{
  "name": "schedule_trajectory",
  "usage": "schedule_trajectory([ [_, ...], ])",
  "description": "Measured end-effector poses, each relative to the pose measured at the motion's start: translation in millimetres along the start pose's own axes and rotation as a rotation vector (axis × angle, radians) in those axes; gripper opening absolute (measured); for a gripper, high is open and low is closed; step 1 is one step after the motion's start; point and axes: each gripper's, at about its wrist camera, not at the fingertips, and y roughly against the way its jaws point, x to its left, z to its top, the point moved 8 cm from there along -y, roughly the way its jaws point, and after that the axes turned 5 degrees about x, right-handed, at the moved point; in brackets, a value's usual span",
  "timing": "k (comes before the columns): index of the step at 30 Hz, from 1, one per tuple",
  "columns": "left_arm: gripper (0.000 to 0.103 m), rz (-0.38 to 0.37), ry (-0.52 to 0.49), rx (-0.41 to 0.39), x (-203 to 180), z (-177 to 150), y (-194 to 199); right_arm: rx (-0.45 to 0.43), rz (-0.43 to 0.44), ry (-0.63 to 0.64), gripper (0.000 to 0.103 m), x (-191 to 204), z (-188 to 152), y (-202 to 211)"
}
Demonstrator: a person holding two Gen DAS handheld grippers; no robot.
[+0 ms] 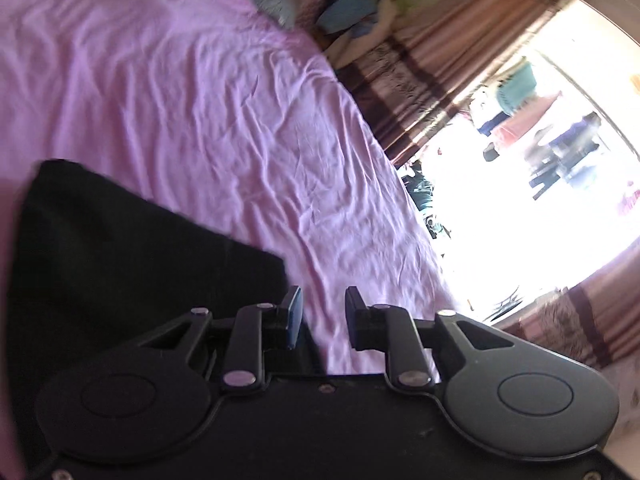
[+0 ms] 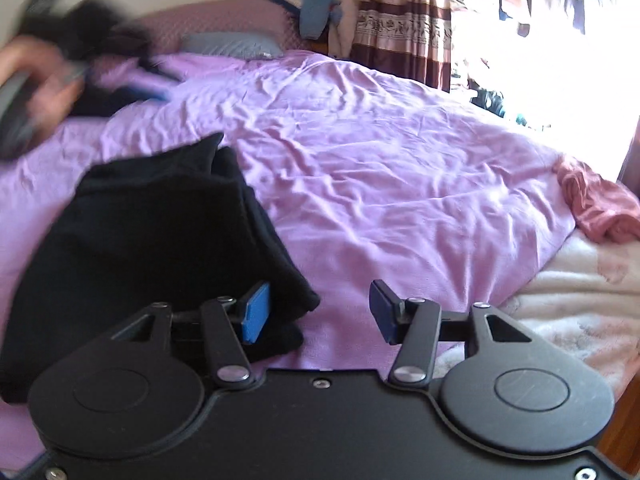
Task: Fold small clothes
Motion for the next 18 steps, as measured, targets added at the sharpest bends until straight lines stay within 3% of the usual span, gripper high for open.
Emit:
schedule_trajectory([
  [5, 0.026, 0.024, -0.027, -0.021, 32, -78, 81, -0.071, 0.067, 0.013, 0.057, 4, 16, 6],
  [7, 0.026, 0.08, -0.033, -0.035, 49, -111, 105, -0.027, 0.123, -0.014, 0.057, 7, 18, -1],
  [11, 0.026, 0.22, -0.01, -0.103, 77, -157, 146, 0.099, 0.228, -0.247, 0.057, -6, 12, -15],
  [13, 0.029, 0.305, -0.107, -0.124, 79, -175, 160, 0.126, 0.229, -0.301, 0.057, -9, 7, -15],
  [15, 0.034, 0.368, -0.272, -0.071, 77, -195, 156, 0.144, 0.225, -0.307, 0.057, -6, 2, -14],
  [18, 0.034, 0.387, -0.421, -0.03, 69, -215, 142, 0.176, 0.215, -0.296, 0.057, 1, -3, -14],
])
